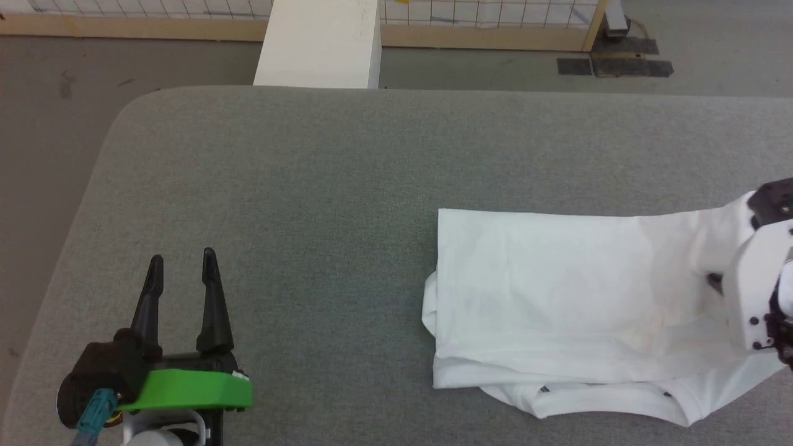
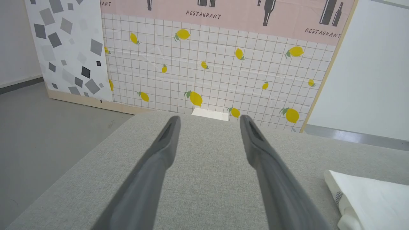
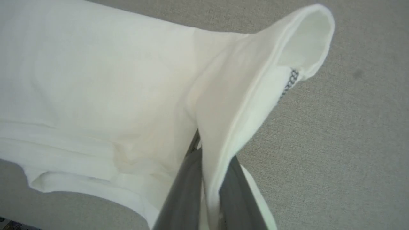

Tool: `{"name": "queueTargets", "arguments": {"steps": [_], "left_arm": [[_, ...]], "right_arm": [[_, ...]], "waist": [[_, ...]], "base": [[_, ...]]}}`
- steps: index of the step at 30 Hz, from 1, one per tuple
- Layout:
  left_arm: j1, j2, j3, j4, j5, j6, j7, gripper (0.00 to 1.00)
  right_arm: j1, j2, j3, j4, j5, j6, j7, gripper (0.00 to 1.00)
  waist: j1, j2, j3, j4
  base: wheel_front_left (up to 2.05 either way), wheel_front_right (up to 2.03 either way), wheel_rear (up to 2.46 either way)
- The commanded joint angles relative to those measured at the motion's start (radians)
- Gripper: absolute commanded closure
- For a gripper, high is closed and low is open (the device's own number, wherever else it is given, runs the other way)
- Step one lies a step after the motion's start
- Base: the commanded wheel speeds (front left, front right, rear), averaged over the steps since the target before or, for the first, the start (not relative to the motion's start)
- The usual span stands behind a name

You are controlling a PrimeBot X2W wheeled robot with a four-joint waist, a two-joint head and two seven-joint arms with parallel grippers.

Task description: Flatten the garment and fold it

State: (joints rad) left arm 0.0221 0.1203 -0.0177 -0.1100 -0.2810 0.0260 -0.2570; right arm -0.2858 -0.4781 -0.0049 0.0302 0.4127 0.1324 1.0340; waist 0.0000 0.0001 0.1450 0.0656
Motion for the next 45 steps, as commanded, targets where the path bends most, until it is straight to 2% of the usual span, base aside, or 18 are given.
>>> {"name": "queueTargets", "arguments": {"steps": [1,5,10,15,25,30,31,32,37,41,45], "left_arm": [[0.013,-0.007,-0.002,0.0,0.005,-0.007,-0.005,0.0],[0.016,-0.013,-0.007,0.002,0.005,-0.013,-0.005,0.0],[0.011,-0.019,-0.016,0.007,0.005,-0.022,-0.005,0.0],[0.002,-0.027,-0.026,0.011,0.005,-0.03,-0.005,0.0],[-0.012,-0.045,-0.037,0.022,0.001,-0.037,-0.005,0.0],[-0.016,-0.052,-0.036,0.026,0.0,-0.039,-0.005,0.0],[-0.017,-0.054,-0.036,0.027,0.0,-0.04,-0.005,0.0],[-0.017,-0.054,-0.036,0.029,-0.001,-0.04,-0.005,0.0],[-0.015,-0.058,-0.028,0.032,0.001,-0.043,-0.005,0.0],[-0.005,-0.059,-0.019,0.032,0.007,-0.046,-0.005,0.0],[0.002,-0.059,-0.011,0.029,0.013,-0.048,-0.005,0.0]], "right_arm": [[0.019,0.0,0.021,-0.052,0.025,-0.002,0.029,1.0],[0.017,0.011,0.082,-0.161,0.056,-0.002,0.075,1.0],[-0.025,0.069,0.186,-0.169,0.073,-0.002,0.081,1.0],[-0.093,0.14,0.279,-0.083,0.077,-0.002,0.034,1.0],[-0.187,0.246,0.381,0.137,0.052,-0.002,-0.072,1.0],[-0.208,0.262,0.415,0.232,0.031,-0.002,-0.112,1.0],[-0.213,0.262,0.424,0.248,0.028,-0.002,-0.12,0.72],[-0.217,0.264,0.427,0.256,0.028,-0.002,-0.131,0.0],[-0.244,0.287,0.452,0.256,0.053,-0.002,-0.193,0.0],[-0.265,0.306,0.485,0.19,0.102,-0.002,-0.236,0.0],[-0.265,0.31,0.451,0.12,0.128,-0.002,-0.288,0.0]], "waist": [[0.0,-0.0001,-0.007,0.001],[0.0,-0.0001,-0.009,0.008],[0.0,-0.0001,0.001,0.027],[0.0,-0.0001,0.022,0.059],[0.0,-0.0001,0.064,0.124],[0.0,-0.0001,0.069,0.135],[0.0,-0.0001,0.069,0.135],[0.0,-0.0001,0.068,0.135],[0.0,-0.0001,0.056,0.12],[0.0,-0.0001,0.03,0.089],[0.0,-0.0001,0.011,0.063]], "base": [[0.0,0.0,0.0],[0.0,0.0,0.0],[0.0,0.0,0.0],[0.0,0.0,0.0],[0.0,0.0,0.0],[0.0,0.0,0.0],[0.0,0.0,0.0],[0.0,0.0,0.0],[0.0,0.0,0.0],[0.0,0.0,0.0],[0.0,0.0,0.0]]}}
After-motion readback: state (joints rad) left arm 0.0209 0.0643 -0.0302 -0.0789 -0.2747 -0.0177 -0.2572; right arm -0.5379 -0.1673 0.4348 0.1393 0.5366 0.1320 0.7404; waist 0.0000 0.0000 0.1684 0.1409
